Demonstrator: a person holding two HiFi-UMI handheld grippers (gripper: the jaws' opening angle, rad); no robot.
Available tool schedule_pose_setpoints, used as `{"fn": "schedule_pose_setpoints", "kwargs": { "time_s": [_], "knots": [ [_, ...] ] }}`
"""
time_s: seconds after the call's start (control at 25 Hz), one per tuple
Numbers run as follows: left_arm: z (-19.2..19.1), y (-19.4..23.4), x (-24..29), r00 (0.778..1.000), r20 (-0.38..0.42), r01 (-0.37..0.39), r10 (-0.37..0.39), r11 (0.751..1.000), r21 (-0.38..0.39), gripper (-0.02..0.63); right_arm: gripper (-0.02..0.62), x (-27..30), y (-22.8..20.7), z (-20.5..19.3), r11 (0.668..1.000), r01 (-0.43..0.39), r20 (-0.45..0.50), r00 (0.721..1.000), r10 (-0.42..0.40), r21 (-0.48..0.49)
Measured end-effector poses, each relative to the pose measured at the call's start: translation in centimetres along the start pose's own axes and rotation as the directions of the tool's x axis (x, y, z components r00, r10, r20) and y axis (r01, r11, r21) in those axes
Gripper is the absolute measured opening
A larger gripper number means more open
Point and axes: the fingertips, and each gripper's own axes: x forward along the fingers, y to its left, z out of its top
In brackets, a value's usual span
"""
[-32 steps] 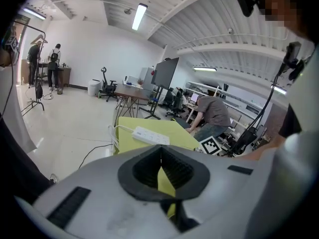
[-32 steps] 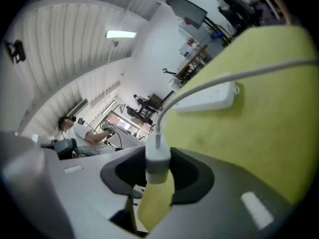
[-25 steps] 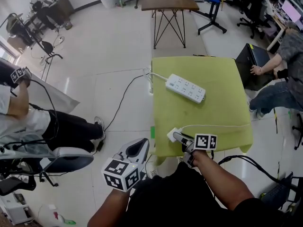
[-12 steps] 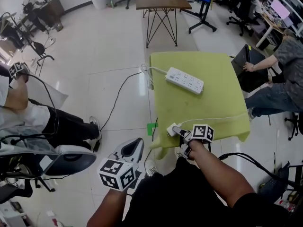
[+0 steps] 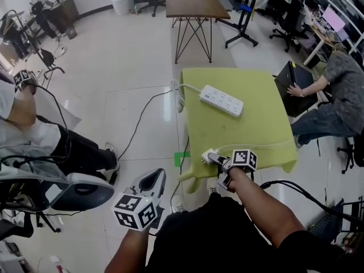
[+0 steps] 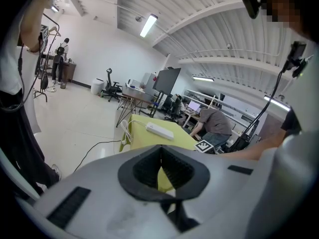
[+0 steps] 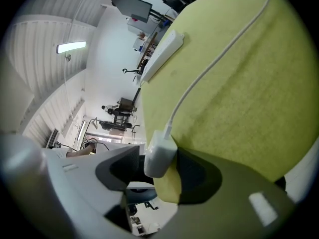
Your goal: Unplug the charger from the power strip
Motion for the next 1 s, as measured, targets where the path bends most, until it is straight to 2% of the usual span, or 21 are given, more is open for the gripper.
{"fn": "schedule_pose_setpoints", "kwargs": {
  "time_s": [0.24,0.4,0.52,0.64,0.72,0.8,0.88,1.0],
  "knots": [
    [0.0,-0.1,0.3,1.0,-0.003,0.027,-0.027,1.0,0.01,0.006,0.241,-1.1,-0.8,-0.6,1.0,0.016,0.019,1.0,-0.016,0.009],
    [0.0,-1.0,0.7,0.996,-0.021,0.083,-0.082,0.996,0.027,0.007,0.249,-3.0,-1.5,-1.0,0.999,0.036,0.063,0.997,-0.037,0.014],
    [-1.0,-2.1,1.3,0.99,-0.062,0.132,-0.13,0.991,0.035,0.008,0.249,-5.5,-1.1,-1.5,1.0,0.018,0.128,0.992,-0.02,0.017],
    [-2.6,-3.4,2.6,0.973,-0.133,0.2,-0.19,0.978,0.06,0.008,0.24,-9.1,1.1,-1.7,0.996,-0.045,0.251,0.966,0.062,-0.075],
    [-3.0,-4.5,3.4,0.96,-0.166,0.242,-0.226,0.966,0.087,0.008,0.2,-11.6,3.4,-2.3,0.98,-0.107,0.315,0.936,0.156,-0.168],
    [-3.0,-6.1,4.0,0.949,-0.18,0.282,-0.26,0.953,0.111,0.006,0.126,-14.3,6.0,-3.3,0.952,-0.175,0.346,0.902,0.257,-0.252],
    [-2.9,-8.0,4.1,0.938,-0.184,0.319,-0.294,0.939,0.125,0.006,0.005,-17.1,8.7,-4.6,0.914,-0.236,0.351,0.868,0.351,-0.33],
    [-2.9,-10.8,3.8,0.923,-0.188,0.363,-0.335,0.921,0.143,0.006,0.002,-20.7,12.4,-6.8,0.853,-0.304,0.325,0.828,0.457,-0.423]
  ]
}}
